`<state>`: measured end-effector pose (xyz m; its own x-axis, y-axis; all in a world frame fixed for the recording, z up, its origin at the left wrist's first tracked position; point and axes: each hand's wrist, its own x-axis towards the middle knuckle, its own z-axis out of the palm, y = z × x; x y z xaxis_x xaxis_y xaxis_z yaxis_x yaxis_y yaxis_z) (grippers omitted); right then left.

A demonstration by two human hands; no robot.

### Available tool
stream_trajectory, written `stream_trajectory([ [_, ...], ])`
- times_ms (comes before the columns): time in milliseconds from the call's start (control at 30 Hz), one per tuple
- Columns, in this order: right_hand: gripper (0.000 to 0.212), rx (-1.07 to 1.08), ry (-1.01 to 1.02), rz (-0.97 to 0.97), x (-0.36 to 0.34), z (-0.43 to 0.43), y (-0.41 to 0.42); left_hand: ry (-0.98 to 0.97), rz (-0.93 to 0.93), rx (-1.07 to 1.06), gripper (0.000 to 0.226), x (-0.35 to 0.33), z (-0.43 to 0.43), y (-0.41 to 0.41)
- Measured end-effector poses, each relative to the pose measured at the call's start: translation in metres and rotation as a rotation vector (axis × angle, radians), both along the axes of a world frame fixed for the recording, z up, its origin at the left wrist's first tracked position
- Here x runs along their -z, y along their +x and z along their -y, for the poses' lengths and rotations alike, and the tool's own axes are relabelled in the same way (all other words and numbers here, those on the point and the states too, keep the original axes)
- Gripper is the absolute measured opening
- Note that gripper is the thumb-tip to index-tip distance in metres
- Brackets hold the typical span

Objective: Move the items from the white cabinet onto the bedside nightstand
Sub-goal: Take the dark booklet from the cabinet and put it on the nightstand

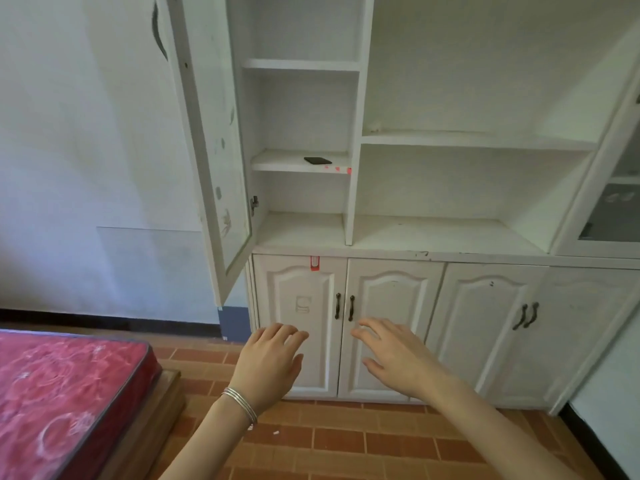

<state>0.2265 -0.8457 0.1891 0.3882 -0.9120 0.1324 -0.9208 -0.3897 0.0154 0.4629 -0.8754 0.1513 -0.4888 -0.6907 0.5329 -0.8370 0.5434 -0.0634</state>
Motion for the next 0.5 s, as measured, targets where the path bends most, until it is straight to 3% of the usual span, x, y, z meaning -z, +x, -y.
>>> stream_trajectory([
  [200,0.051,-0.023,-0.004,-0.014,-0.006,0.081,-0.044,-0.015,0.009,0.028,0.043,-0.003,0.079,-0.043],
  [500,0.050,-0.124,-0.155,-0.066,-0.054,0.226,-0.096,-0.102,-0.070,-0.039,0.040,-0.060,0.210,-0.104],
])
